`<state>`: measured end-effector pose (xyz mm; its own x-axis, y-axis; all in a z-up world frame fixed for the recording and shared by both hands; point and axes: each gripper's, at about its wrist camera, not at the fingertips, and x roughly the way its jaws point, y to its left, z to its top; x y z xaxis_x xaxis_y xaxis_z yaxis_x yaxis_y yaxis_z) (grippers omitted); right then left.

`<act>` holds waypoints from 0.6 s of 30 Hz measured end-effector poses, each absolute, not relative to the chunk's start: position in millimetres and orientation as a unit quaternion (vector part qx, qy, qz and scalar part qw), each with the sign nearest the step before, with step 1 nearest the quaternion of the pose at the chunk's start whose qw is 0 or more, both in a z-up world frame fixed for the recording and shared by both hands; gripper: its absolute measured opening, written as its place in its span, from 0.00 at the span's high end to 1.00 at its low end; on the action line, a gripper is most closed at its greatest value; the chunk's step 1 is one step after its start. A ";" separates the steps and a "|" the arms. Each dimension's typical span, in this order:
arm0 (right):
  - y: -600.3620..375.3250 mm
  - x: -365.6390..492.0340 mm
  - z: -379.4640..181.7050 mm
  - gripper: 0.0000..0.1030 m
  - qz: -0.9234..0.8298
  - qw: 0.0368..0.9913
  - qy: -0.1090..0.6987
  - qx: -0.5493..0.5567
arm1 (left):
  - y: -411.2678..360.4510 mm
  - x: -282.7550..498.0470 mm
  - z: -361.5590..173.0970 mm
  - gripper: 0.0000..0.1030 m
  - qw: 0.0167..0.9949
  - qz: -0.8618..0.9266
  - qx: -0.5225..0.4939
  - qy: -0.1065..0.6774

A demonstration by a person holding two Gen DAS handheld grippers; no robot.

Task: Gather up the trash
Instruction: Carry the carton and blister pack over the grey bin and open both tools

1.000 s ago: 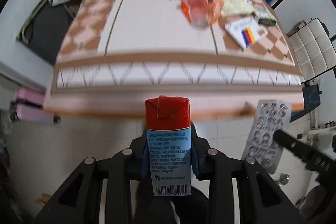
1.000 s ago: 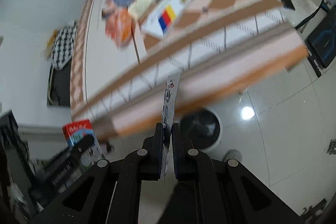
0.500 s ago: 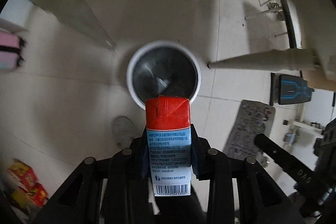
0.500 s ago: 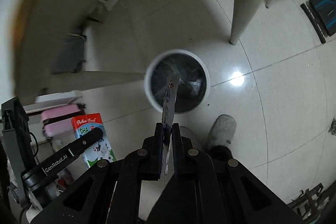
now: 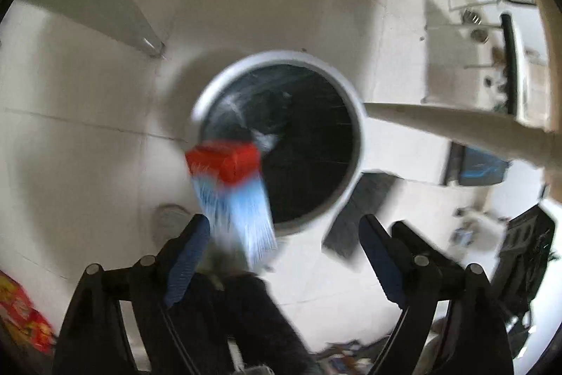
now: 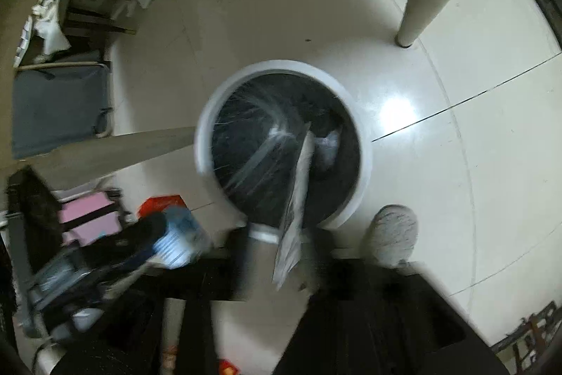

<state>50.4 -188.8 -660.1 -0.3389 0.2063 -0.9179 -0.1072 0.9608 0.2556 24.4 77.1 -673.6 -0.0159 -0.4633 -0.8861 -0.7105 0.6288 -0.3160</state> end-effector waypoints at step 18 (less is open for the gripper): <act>-176.7 32.2 -572.3 0.03 0.116 0.637 0.747 -0.149 | 66.6 -3.9 -564.0 0.07 0.632 0.178 -0.220 0.722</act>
